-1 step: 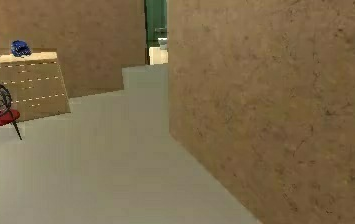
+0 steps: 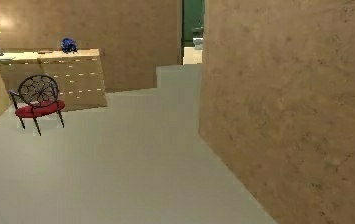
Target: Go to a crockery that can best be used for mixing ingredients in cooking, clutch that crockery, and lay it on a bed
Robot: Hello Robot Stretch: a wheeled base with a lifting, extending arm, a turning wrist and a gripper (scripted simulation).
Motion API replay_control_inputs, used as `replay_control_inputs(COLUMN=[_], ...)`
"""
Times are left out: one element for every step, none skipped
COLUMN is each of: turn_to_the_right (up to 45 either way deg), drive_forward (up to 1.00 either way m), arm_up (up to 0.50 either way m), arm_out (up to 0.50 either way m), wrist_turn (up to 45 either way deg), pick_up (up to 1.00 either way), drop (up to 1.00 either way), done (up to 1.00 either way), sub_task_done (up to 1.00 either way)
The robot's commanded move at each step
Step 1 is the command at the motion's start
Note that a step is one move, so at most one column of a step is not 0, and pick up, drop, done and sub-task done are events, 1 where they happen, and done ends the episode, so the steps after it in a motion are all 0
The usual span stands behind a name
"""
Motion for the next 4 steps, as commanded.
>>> replay_control_inputs(turn_to_the_right=[0.0, 0.0, -6.0, 0.0], drive_forward=[1.00, 1.00, 0.00, 0.40], arm_up=[0.00, 0.00, 0.00, 0.00], arm_out=[0.00, 0.00, 0.00, 0.00], wrist_turn=[0.0, 0.0, 0.0, 0.0], pick_up=[0.00, 0.00, 0.00, 0.00], drop=[0.00, 0.00, 0.00, 0.00], done=[0.00, 0.00, 0.00, 0.00], sub_task_done=[0.00, 0.00, 0.00, 0.00])
